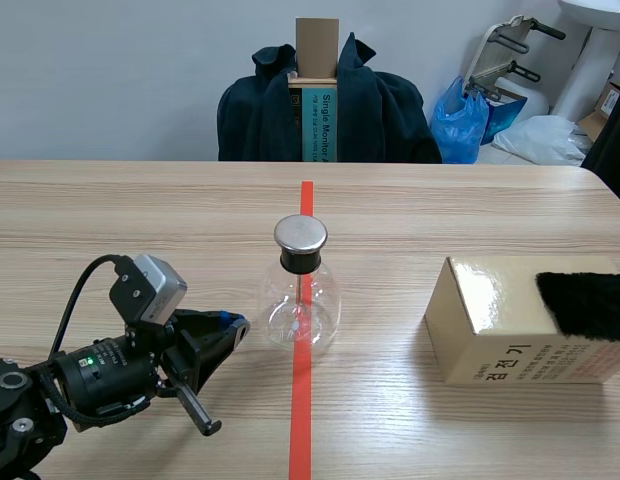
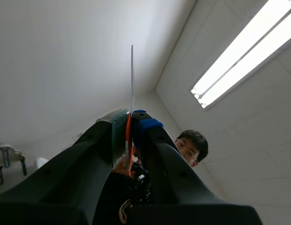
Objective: Do the electroscope experiment.
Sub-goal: 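Bring the plate to the electroscope and point at the metal foil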
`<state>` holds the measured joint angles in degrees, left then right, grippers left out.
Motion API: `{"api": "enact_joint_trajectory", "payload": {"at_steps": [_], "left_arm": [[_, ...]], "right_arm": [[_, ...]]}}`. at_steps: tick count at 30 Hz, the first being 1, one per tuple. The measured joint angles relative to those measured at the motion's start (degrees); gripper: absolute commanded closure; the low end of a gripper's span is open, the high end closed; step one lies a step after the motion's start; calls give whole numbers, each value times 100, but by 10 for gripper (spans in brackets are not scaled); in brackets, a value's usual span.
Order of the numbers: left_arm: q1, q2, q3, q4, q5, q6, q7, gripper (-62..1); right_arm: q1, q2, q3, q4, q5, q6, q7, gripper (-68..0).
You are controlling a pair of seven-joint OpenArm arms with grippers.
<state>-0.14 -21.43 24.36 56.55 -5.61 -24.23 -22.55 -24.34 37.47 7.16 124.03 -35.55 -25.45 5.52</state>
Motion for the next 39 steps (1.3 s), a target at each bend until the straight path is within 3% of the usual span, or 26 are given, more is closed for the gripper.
{"api": "enact_joint_trajectory", "payload": {"at_steps": [3,8,21,27,29,39], "left_arm": [[0,0,0,0,0,0,0,-41],[0,0,0,0,2,0,0,-41],[0,0,0,0,0,0,0,-41],[0,0,0,0,0,0,0,-41],[0,0,0,0,0,0,0,-41],[0,0,0,0,0,0,0,-41]], "right_arm": [[0,-33,0,-170,2,216,260,-8],[2,-302,-177,-1047,-24,188,1167,-8],[1268,-767,-1757,-3477,-389,-1137,2503,-8],[1672,-1113,-2396,-4253,-476,-1241,3032,-8],[1733,-1204,-2586,-4430,-479,-1449,3176,-8],[1845,-1471,-3340,-4859,-894,-1609,3161,-8]]}}
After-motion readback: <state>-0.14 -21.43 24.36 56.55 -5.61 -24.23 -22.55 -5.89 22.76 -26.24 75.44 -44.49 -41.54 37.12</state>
